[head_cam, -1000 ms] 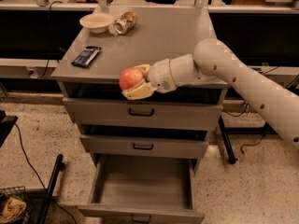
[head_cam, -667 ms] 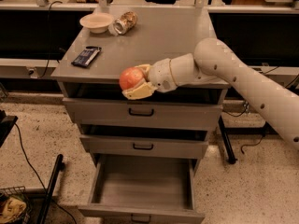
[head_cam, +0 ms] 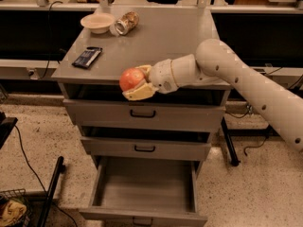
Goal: Place apple into bottom drawer
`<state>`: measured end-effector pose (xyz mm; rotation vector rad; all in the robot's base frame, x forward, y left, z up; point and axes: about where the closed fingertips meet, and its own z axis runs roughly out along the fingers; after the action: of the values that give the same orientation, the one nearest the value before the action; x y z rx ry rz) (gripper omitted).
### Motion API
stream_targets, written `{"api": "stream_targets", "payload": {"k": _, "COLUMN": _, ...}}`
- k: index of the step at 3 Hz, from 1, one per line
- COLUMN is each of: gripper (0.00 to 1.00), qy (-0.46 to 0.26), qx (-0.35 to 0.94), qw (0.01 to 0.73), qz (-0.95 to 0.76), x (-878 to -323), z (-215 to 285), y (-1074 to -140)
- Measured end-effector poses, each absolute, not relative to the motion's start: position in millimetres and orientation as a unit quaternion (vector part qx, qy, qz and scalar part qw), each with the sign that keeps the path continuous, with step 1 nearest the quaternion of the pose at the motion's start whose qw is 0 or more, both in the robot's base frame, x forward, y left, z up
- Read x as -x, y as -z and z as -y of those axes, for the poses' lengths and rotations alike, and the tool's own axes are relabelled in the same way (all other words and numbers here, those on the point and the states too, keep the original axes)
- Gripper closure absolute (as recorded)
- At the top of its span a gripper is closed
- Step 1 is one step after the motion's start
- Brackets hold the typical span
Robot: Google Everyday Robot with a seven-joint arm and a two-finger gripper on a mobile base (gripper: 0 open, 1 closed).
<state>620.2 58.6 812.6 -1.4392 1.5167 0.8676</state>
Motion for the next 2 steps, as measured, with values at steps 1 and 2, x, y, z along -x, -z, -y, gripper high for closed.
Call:
{"api": "stream_targets", "payload": {"k": 1, "gripper": 1.0, "qy": -0.329, "qx": 0.644, "qw": 0.401, "qz": -0.562, "x": -586, "z": -88, "y": -827}}
{"api": "stream_targets", "payload": {"k": 2, "gripper": 1.0, "qy": -0.269, "qx": 0.722, "qw": 0.369, "qz": -0.52, "x": -546, "z": -108, "y": -835}}
